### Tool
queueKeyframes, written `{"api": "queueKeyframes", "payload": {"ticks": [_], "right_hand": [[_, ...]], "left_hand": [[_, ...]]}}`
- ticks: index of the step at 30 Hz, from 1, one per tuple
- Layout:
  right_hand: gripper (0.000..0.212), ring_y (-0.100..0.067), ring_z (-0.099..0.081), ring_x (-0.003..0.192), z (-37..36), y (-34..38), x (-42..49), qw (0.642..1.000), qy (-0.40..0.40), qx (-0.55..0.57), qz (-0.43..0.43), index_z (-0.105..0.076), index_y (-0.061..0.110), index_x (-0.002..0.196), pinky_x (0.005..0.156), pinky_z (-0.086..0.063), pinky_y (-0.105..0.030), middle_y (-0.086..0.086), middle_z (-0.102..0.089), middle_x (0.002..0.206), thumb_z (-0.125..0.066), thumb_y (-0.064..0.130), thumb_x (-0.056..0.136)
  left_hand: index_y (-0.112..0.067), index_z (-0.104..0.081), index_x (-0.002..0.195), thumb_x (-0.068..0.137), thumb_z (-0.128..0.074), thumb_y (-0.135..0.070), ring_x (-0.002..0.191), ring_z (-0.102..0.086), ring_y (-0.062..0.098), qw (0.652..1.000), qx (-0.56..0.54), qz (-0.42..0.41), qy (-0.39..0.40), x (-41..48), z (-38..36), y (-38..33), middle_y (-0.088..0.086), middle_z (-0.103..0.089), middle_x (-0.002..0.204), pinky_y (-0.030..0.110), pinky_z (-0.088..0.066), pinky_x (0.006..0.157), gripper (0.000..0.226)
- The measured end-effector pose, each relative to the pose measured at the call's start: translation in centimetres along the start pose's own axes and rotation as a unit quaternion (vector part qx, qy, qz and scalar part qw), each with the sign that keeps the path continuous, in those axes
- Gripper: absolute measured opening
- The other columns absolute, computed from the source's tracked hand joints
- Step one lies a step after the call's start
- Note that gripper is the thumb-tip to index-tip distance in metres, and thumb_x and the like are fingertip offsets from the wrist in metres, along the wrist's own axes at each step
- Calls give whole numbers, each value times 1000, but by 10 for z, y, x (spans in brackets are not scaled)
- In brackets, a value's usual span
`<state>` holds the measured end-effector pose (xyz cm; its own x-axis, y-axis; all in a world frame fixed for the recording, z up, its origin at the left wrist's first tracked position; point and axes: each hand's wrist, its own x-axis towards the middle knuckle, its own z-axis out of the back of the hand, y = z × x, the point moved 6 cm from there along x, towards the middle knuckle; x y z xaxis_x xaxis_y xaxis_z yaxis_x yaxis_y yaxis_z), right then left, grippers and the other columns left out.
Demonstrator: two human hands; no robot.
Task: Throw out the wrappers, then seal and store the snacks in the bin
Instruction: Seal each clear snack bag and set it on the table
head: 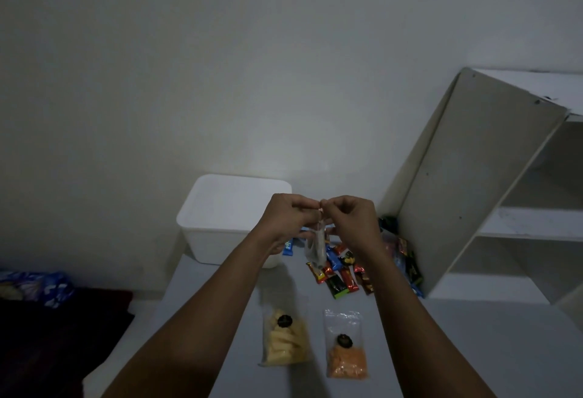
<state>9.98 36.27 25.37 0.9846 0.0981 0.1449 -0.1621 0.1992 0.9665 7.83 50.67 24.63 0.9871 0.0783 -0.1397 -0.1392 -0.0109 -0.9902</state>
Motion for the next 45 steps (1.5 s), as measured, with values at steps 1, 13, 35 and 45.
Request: {"api": "queueKeyframes", "payload": {"ticks": [1,13,35,45], "right_hand": [[19,-20,-72,70,0,-1,1,1000,-1,-15,1,-74,10,82,62,-61,-31,-8,-73,75,-62,15,96],[11,-26,-72,71,-1,-6,0,1000,12,-21,-16,-70,7,87,62,-63,-35,-10,-70,79,-62,9,95],[35,-27,-70,79,3,-6,-7,993,88,-73,8,-62,11,119,70,-62,-34,-12,-69,87,-61,-6,90],[17,-7,-67,74,8,0,-7,992,78,-93,20,-72,17,93,64,-59,-20,5,-70,83,-62,3,91]], "left_hand": [[-4,-73,98,84,-73,0,72,-74,18,1000,5,3,-5,0,1,1,12,-75,86,35,-62,66,14],[-5,-75,92,84,-71,2,66,-70,20,993,120,3,5,0,3,4,17,-73,81,29,-60,59,11],[-10,-71,99,74,-71,16,84,-72,25,999,4,-9,-32,7,-2,7,13,-71,96,36,-62,71,36],[-6,-72,98,82,-70,5,84,-73,30,996,-45,4,-81,10,-8,7,18,-71,99,35,-61,66,19]]}}
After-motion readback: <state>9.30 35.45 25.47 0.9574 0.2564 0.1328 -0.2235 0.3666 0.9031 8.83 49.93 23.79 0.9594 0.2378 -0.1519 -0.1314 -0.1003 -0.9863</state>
